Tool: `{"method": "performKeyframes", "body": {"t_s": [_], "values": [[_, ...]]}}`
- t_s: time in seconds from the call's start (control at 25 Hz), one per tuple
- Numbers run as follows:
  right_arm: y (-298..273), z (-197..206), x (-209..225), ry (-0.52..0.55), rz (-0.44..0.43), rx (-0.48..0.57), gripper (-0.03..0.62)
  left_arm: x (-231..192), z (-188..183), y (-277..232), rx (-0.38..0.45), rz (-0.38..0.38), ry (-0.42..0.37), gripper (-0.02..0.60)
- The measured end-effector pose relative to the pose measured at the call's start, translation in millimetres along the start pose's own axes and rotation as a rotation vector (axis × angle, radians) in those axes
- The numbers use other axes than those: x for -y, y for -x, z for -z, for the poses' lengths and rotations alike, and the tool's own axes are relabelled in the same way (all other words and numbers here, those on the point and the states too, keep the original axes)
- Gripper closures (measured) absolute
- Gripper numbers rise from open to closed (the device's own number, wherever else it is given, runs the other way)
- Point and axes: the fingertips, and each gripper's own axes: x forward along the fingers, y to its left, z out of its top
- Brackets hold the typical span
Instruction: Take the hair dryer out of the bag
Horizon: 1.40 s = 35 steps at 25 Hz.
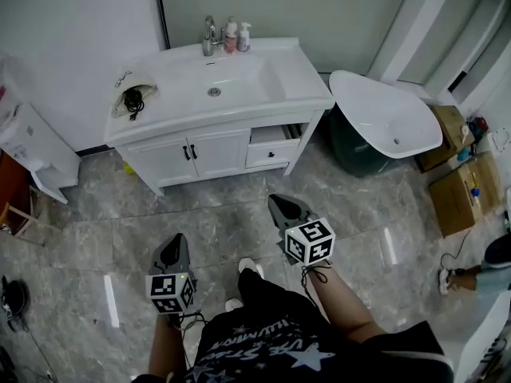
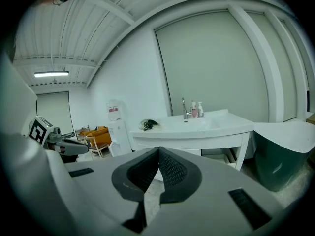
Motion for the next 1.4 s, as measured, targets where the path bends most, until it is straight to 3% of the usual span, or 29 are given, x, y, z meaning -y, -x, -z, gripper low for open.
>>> {"method": "performKeyframes", "body": {"t_s": [0.32,0.36,0.44,0.64,0.96,1.4], "values": [[-60.6,-38.5,44.1,-0.059,-0.044,0.059,0.584,-18.4,-49.5,-49.7,0.067,-0.079,-0.02,0.552],[-68.2,-42.0,46.1,-0.064,-0.063,0.063,0.553,-21.4,-54.7,-54.2,0.074,-0.089,-0.024,0.532],[-83.4,-45.7,46.3,-0.064,-0.098,0.054,0.497,-28.9,-61.6,-59.7,0.079,-0.108,-0.024,0.382],[-118.3,-44.6,33.5,-0.088,-0.195,-0.001,0.365,-51.1,-58.6,-58.8,0.06,-0.168,0.019,0.291],[-172.5,-38.6,3.7,-0.103,-0.272,-0.078,0.319,-108.2,-48.3,-61.1,0.039,-0.25,0.088,0.27],[-286.1,-75.4,-0.5,-0.083,-0.215,-0.098,0.319,-233.2,-95.6,-140.2,0.083,-0.234,0.093,0.268]]}}
